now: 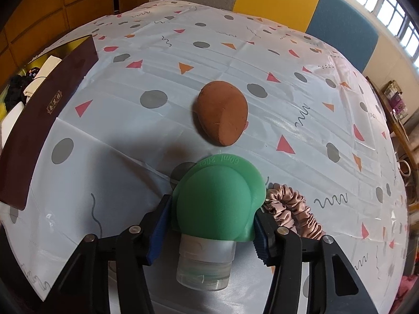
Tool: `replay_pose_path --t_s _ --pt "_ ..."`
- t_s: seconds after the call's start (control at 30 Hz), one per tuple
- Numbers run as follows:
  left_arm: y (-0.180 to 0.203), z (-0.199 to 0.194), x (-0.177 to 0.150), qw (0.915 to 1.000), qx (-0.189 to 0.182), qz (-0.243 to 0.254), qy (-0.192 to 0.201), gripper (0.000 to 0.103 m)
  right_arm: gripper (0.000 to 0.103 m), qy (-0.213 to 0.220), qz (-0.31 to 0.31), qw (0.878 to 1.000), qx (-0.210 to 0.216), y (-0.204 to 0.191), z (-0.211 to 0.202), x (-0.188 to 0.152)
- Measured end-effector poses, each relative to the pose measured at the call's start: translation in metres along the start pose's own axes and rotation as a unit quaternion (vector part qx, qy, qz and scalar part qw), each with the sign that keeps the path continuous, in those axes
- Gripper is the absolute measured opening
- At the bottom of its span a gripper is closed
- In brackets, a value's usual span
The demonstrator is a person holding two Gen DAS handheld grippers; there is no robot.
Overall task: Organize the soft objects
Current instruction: 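Carry the black scrunchie into the gold tray and open the left gripper, then carry the green-capped bottle into the gold tray and open the right gripper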
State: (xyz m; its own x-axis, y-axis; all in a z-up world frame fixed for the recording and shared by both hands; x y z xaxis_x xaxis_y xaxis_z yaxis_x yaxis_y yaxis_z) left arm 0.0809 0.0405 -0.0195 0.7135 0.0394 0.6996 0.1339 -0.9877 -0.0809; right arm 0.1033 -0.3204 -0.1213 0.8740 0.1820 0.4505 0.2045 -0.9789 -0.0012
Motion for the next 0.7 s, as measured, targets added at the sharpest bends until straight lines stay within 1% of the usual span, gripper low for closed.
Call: replay_pose_path --t_s 0.17,0.23,0.4,0.5,0.7 --pt "0.007 -0.012 -0.007 0.9997 -0.003 0.020 0.012 0.046 0.051 0.001 0.006 1.000 0.007 -0.001 -0.004 0.001" --pt "0.008 -0.015 -0.009 0.9996 -0.006 0.022 0.014 0.046 0.050 0.004 0.009 1.000 0.019 -0.005 -0.008 0.002" --pt "0.008 -0.019 -0.011 0.9996 -0.011 0.021 0.017 0.046 0.050 0.008 0.005 0.999 0.045 -0.027 -0.011 0.005" --pt "0.008 -0.022 -0.012 0.9994 -0.011 0.023 0.023 0.046 0.050 0.011 -0.003 0.999 0.053 -0.042 -0.012 0.008" --pt "0.004 -0.026 -0.015 0.9994 -0.015 0.019 0.026 0.046 0.050 0.029 0.011 0.997 0.076 -0.062 -0.020 0.015"
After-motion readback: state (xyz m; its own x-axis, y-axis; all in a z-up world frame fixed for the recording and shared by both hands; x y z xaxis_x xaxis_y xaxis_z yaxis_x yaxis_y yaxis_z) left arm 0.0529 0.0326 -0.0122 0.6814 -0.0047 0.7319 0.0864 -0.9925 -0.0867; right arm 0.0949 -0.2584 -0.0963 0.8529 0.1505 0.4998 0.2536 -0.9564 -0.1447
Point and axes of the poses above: each gripper's, at about its wrist camera, not at the fingertips, and z roughly the way its jaws point, y to its right, x to its top, the point moved 2 cm from there along z, roughly the way its jaws point, and after that the axes turned 9 degrees about x, right-handed, at the moved point
